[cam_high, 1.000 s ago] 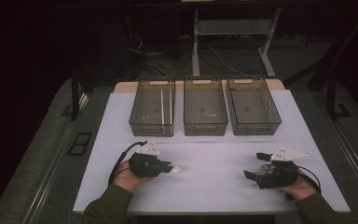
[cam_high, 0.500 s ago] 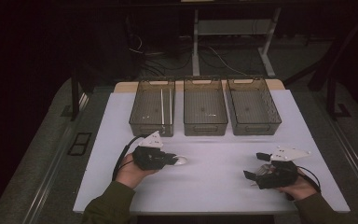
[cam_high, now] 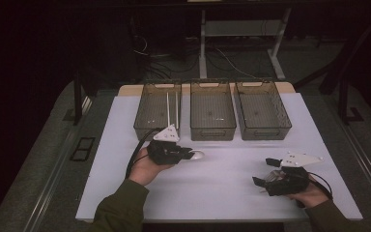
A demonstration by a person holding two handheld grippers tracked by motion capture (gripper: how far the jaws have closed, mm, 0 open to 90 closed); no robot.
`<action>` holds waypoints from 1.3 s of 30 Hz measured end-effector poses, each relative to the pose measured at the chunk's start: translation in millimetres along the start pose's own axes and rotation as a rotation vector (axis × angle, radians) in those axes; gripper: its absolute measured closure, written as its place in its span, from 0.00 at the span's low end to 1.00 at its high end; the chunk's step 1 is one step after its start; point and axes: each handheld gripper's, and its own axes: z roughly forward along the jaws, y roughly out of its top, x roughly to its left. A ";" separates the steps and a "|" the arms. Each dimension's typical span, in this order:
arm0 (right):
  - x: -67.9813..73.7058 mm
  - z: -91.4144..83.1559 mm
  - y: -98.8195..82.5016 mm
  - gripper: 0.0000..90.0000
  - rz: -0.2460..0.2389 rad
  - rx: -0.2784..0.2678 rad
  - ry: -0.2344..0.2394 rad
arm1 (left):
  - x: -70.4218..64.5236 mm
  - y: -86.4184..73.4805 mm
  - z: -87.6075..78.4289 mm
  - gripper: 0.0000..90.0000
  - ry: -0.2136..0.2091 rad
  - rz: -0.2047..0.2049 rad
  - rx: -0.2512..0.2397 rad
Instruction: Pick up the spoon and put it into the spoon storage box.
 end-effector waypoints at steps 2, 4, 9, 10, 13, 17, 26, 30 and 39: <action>-0.2 0.0 -0.1 0.13 -0.001 0.001 -0.001 | 1.8 4.2 1.0 0.90 0.004 0.005 -0.010; -0.5 0.0 -0.2 0.13 -0.002 -0.001 -0.002 | 3.9 8.8 1.6 0.90 0.008 0.010 -0.018; -0.6 -0.2 -0.2 0.13 0.002 0.001 0.000 | 9.7 19.1 3.3 0.90 0.012 0.017 -0.032; -0.3 -0.3 -0.3 0.13 0.007 0.003 0.001 | 10.8 21.2 3.8 0.90 0.013 0.019 -0.029; -1.3 -0.1 -0.2 0.13 -0.003 -0.004 -0.004 | 14.5 26.9 5.8 0.90 0.016 0.026 -0.030; -1.1 -0.2 -0.3 0.13 0.001 0.000 -0.002 | 18.9 35.0 7.9 0.90 0.017 0.026 -0.041; -1.3 -0.5 -0.4 0.13 0.002 -0.001 -0.004 | 31.9 59.8 13.5 0.90 0.030 0.055 -0.034; -1.4 -0.7 -0.4 0.13 0.003 -0.002 -0.004 | 38.4 70.1 18.2 0.90 0.036 0.045 -0.033; -1.6 -0.8 -0.4 0.13 0.007 -0.003 -0.002 | 55.3 91.2 34.8 0.90 0.047 0.054 -0.024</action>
